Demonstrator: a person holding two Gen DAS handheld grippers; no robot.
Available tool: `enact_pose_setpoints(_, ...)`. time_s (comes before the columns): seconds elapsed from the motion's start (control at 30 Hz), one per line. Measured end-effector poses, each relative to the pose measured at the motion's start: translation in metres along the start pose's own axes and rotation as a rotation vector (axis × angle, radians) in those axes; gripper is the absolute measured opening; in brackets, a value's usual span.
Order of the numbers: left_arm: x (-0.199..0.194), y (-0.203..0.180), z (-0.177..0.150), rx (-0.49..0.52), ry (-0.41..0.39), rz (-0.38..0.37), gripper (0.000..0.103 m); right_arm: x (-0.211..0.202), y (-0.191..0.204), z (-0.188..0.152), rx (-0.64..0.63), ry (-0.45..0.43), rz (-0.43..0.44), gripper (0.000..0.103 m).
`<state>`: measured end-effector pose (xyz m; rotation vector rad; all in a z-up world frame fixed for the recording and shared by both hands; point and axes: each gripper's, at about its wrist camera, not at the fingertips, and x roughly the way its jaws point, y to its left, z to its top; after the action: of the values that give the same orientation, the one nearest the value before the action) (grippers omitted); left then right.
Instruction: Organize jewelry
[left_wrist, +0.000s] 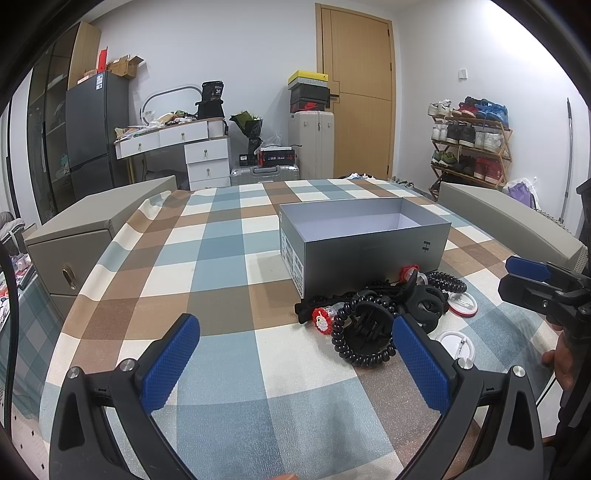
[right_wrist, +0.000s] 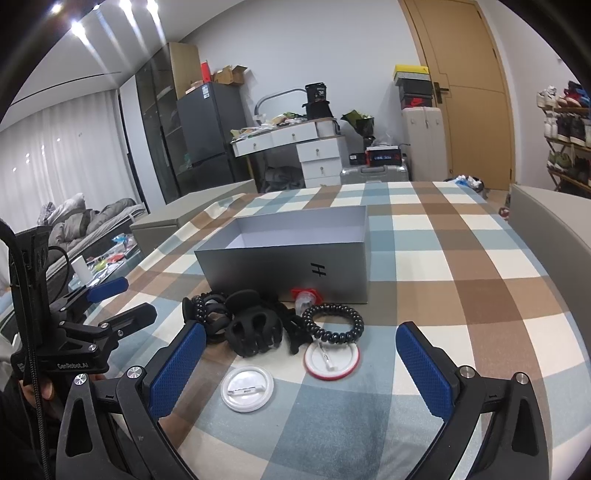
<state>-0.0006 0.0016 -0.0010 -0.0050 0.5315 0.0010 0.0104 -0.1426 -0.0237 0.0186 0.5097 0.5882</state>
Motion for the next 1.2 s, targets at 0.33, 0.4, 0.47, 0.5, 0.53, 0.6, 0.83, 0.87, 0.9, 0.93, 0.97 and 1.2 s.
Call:
enact_pose_setpoints(0.33, 0.0009, 0.002, -0.0017, 0.0, 0.0, -0.002, 0.102, 0.0012, 0.0004, 0.0005, 0.003, 0.004, -0.003, 0.103)
enact_pose_setpoints(0.4, 0.001, 0.0016, -0.0011, 0.001, 0.0, -0.001, 0.102, 0.0011, 0.0005, 0.0005, 0.003, 0.005, -0.002, 0.103)
enact_pose_setpoints(0.47, 0.0009, 0.0016, -0.001, 0.002, 0.0, -0.001, 0.102, 0.0012, 0.0004, 0.0008, 0.003, 0.006, -0.001, 0.103)
enact_pose_setpoints(0.5, 0.0008, 0.0019, -0.0012, 0.002, 0.0, -0.001, 0.102, 0.0013, 0.0003, 0.0009, 0.003, 0.006, -0.002, 0.103)
enact_pose_setpoints(0.53, 0.0009, 0.0016, -0.0011, 0.001, 0.0, -0.002, 0.102, 0.0015, 0.0003, 0.0009, 0.003, 0.006, -0.004, 0.103)
enact_pose_setpoints(0.6, 0.0011, 0.0017, -0.0011, 0.001, 0.001, -0.001, 0.102, 0.0015, -0.0004, 0.0008, 0.003, 0.007, -0.002, 0.103)
enact_pose_setpoints(0.83, 0.001, 0.0013, -0.001, 0.002, 0.001, -0.001, 0.102, 0.002, -0.0006, 0.0012, 0.001, 0.009, -0.003, 0.103)
enact_pose_setpoints(0.87, 0.001, 0.0014, -0.0011, 0.002, 0.0, 0.0, 0.102, 0.002, -0.0007, 0.0012, 0.001, 0.009, -0.003, 0.103)
enact_pose_setpoints(0.9, 0.0009, 0.0016, -0.0013, 0.002, 0.0, 0.0, 0.102, 0.0019, -0.0009, 0.0012, 0.001, 0.009, -0.003, 0.103)
enact_pose_setpoints(0.93, 0.0011, 0.0019, -0.0015, 0.002, 0.0, -0.001, 0.102, 0.0018, -0.001, 0.0011, 0.002, 0.009, -0.003, 0.103)
enact_pose_setpoints(0.97, 0.001, 0.0015, -0.001, 0.002, 0.0, 0.0, 0.102, 0.002, -0.0007, 0.0011, 0.002, 0.009, -0.003, 0.103)
enact_pose_setpoints(1.2, 0.001, 0.0013, -0.001, 0.002, 0.001, 0.0, 0.102, 0.0022, -0.0004, 0.0009, 0.002, 0.01, -0.005, 0.103)
